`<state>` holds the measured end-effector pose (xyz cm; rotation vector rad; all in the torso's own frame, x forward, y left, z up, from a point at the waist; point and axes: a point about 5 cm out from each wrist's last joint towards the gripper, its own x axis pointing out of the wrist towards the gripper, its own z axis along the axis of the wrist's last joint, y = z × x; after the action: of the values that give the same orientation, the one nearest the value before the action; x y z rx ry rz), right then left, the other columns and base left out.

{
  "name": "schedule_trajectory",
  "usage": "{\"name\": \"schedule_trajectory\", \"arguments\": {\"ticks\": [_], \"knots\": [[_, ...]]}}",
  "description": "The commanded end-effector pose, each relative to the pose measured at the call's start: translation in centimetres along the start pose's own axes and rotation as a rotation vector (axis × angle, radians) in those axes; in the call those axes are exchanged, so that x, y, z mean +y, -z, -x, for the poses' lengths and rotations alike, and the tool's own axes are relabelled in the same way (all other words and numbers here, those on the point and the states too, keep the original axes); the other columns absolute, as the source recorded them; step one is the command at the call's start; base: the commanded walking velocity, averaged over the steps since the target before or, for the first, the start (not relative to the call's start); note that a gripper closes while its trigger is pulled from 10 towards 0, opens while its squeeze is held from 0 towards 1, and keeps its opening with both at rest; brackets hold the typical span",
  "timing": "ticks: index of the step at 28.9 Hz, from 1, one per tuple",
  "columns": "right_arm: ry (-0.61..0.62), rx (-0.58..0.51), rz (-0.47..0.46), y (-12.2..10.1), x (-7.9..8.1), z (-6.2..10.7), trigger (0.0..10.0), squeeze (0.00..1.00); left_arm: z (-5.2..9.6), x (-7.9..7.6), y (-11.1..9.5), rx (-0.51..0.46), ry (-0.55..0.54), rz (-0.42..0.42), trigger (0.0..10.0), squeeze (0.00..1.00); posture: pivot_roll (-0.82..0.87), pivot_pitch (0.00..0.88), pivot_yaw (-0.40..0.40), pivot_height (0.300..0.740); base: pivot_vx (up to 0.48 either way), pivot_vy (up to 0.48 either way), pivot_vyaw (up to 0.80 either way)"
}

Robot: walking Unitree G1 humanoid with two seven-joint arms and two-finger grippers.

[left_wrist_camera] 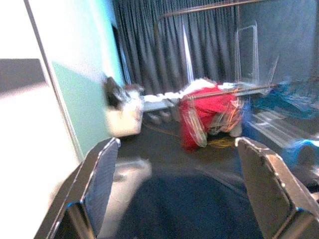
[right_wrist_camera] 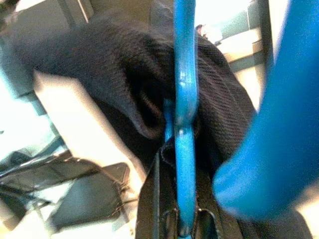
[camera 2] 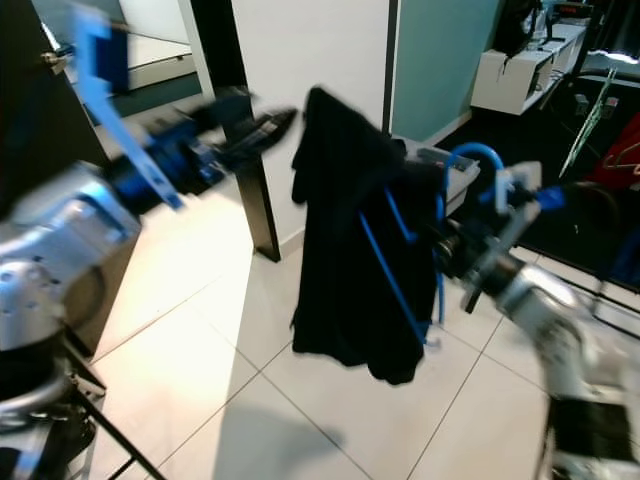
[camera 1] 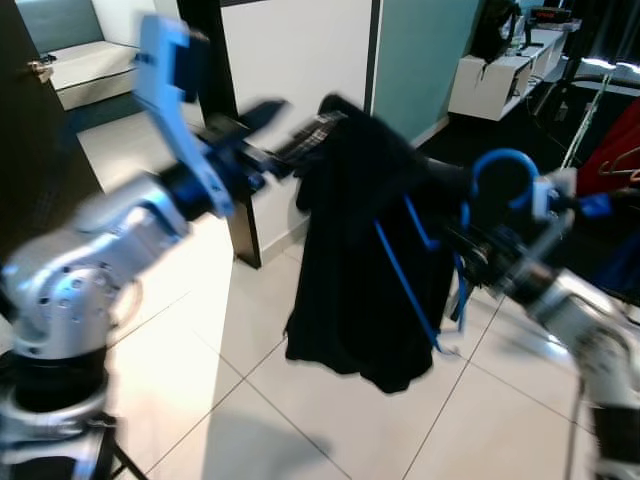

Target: Hang hanger

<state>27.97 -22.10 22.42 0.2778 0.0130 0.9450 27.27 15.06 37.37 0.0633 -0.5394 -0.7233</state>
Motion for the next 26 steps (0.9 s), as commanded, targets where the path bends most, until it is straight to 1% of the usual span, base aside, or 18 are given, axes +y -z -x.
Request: {"name": "schedule_trajectory", "arguments": {"ticks": [1, 2, 3, 6, 8, 9, 10, 12, 14, 15, 17, 18, 20, 22, 23, 24, 25, 26], "knots": [[-0.191, 0.038, -0.023, 0.0, 2.1, -0.6, 10.0, 0.0, -0.3, 0.0, -0.8, 0.009, 0.095, -0.161, 10.0, 0.0, 0.0, 0.0, 0.037, 0.74, 0.0, 0.0, 0.0], [-0.191, 0.038, -0.023, 0.0, 2.1, -0.6, 10.0, 0.0, -0.3, 0.0, -0.8, 0.009, 0.095, -0.161, 10.0, 0.0, 0.0, 0.0, 0.037, 0.74, 0.0, 0.0, 0.0], [-0.259, 0.063, -0.053, 0.5, 3.0, -1.0, 10.0, 0.0, -0.3, -0.4, -1.0, 0.047, 0.203, -0.261, 10.0, 0.0, 0.0, 0.0, 0.039, 0.74, 0.0, 0.0, 0.0], [-0.259, 0.063, -0.053, 0.5, 3.0, -1.0, 10.0, 0.0, -0.3, -0.4, -1.0, 0.047, 0.203, -0.261, 10.0, 0.0, 0.0, 0.0, 0.039, 0.74, 0.0, 0.0, 0.0], [-0.384, 0.111, -0.103, 1.8, 4.7, -2.1, 10.0, 0.0, -0.7, -1.7, -0.3, 0.129, 0.411, -0.458, 10.0, 0.0, 0.01, 0.0, 0.039, 0.74, 0.0, 0.0, 0.0], [-0.384, 0.111, -0.103, 1.8, 4.7, -2.1, 10.0, 0.0, -0.7, -1.7, -0.3, 0.129, 0.411, -0.458, 10.0, 0.0, 0.01, 0.0, 0.039, 0.74, 0.0, 0.0, 0.0], [-0.427, 0.128, -0.119, 2.3, 5.4, -2.6, 10.0, 0.0, -0.7, -2.7, 0.6, 0.179, 0.519, -0.512, 10.0, 0.0, 0.01, 0.0, 0.039, 0.74, 0.0, 0.0, 0.0], [-0.427, 0.128, -0.119, 2.3, 5.4, -2.6, 10.0, 0.0, -0.7, -2.7, 0.6, 0.179, 0.519, -0.512, 10.0, 0.0, 0.01, 0.0, 0.039, 0.74, 0.0, 0.0, 0.0], [-0.474, 0.147, -0.13, 2.7, 6.1, -3.1, 10.0, 0.0, -0.1, -4.1, 2.7, 0.289, 0.693, -0.536, 10.0, 0.0, 0.01, 0.0, 0.044, 0.74, 0.0, 0.0, 0.0], [-0.474, 0.147, -0.13, 2.7, 6.1, -3.1, 10.0, 0.0, -0.1, -4.1, 2.7, 0.289, 0.693, -0.536, 10.0, 0.0, 0.01, 0.0, 0.044, 0.74, 0.0, 0.0, 0.0], [-0.506, 0.162, -0.131, 2.6, 6.5, -3.2, 10.0, 0.0, 1.1, -4.8, 4.6, 0.4, 0.816, -0.525, 10.0, 0.0, 0.0, 0.0, 0.047, 0.74, 0.0, 0.0, 0.0], [-0.506, 0.162, -0.131, 2.6, 6.5, -3.2, 10.0, 0.0, 1.1, -4.8, 4.6, 0.4, 0.816, -0.525, 10.0, 0.0, 0.0, 0.0, 0.047, 0.74, 0.0, 0.0, 0.0], [-0.534, 0.189, -0.129, 2.5, 6.9, -3.1, 10.0, 0.0, 2.0, -4.8, 5.9, 0.501, 0.903, -0.504, 10.0, 0.0, 0.0, 0.0, 0.048, 0.74, 0.0, 0.0, 0.0], [-0.534, 0.189, -0.129, 2.5, 6.9, -3.1, 10.0, 0.0, 2.0, -4.8, 5.9, 0.501, 0.903, -0.504, 10.0, 0.0, 0.0, 0.0, 0.048, 0.74, 0.0, 0.0, 0.0], [-0.541, 0.204, -0.126, 2.4, 7.0, -3.0, 10.0, 0.0, 2.4, -4.6, 6.3, 0.54, 0.941, -0.479, 10.0, 0.0, -0.01, 0.0, 0.048, 0.74, 0.0, 0.0, 0.0], [-0.541, 0.204, -0.126, 2.4, 7.0, -3.0, 10.0, 0.0, 2.4, -4.6, 6.3, 0.54, 0.941, -0.479, 10.0, 0.0, -0.01, 0.0, 0.048, 0.74, 0.0, 0.0, 0.0], [-0.542, 0.221, -0.12, 2.5, 7.1, -2.9, 10.0, 0.0, 2.7, -4.1, 6.1, 0.561, 0.959, -0.425, 10.0, 0.0, -0.01, 0.0, 0.05, 0.74, 0.0, 0.0, 0.0], [-0.542, 0.221, -0.12, 2.5, 7.1, -2.9, 10.0, 0.0, 2.7, -4.1, 6.1, 0.561, 0.959, -0.425, 10.0, 0.0, -0.01, 0.0, 0.05, 0.74, 0.0, 0.0, 0.0]]}}
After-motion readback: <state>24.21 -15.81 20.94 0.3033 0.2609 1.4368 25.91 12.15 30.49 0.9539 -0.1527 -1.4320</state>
